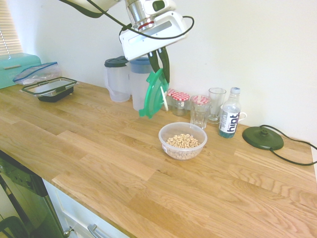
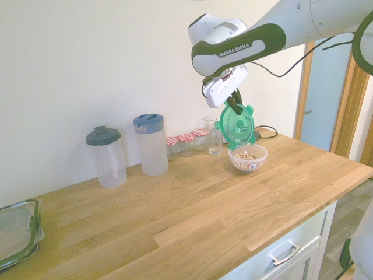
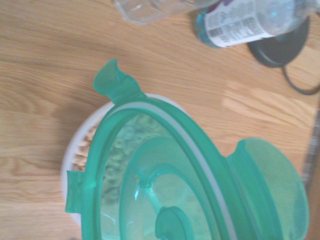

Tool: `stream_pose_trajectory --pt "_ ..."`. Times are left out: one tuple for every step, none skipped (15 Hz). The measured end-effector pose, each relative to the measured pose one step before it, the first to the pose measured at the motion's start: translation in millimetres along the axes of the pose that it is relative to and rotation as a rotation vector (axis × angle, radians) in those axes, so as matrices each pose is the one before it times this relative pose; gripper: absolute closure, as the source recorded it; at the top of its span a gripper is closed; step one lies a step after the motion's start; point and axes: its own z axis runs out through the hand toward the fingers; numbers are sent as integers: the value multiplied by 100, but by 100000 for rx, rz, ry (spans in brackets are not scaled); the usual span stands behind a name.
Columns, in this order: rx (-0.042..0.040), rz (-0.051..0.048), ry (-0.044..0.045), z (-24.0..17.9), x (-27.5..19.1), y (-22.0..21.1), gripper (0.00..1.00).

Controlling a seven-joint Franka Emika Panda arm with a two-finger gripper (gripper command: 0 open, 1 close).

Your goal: Cover the lid of food container

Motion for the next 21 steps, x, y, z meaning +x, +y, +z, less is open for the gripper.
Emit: stream_pose_trajectory --pt "-5172 1103 4221 -322 -300 -261 100" --pt "-4978 1005 4214 97 -321 -635 100" --pt "-4854 915 4079 521 -351 -864 100" --pt "-5209 844 3679 901 -371 -1080 100" --pt "-5582 702 3320 1013 -420 -1082 100" --pt "-5677 683 3164 783 -415 -958 100" --pt "-5871 603 3202 385 -538 -701 100" --pt "-5931 543 3082 148 -607 -488 100" --pt "-5779 476 3085 -91 -553 -222 100" --pt "-5545 518 2992 4 -554 -136 100" --pt "-5523 363 3004 77 -621 -299 100" --pt "-5293 272 3053 235 -681 -519 100" --pt "-4954 215 3454 229 -653 -890 100" --pt "-4456 281 4123 178 -561 -1101 100" --pt "-3428 800 4765 21 -418 -1235 100" --pt "-1503 934 4079 -145 -400 -1285 100" --pt "-59 734 2415 -207 -446 -1123 100" --pt "62 683 1560 -252 -423 -851 100" --pt "423 758 1280 -294 -279 -557 100" --pt "622 746 937 -284 -184 -392 100" --pt "348 586 432 -321 -216 -273 100"
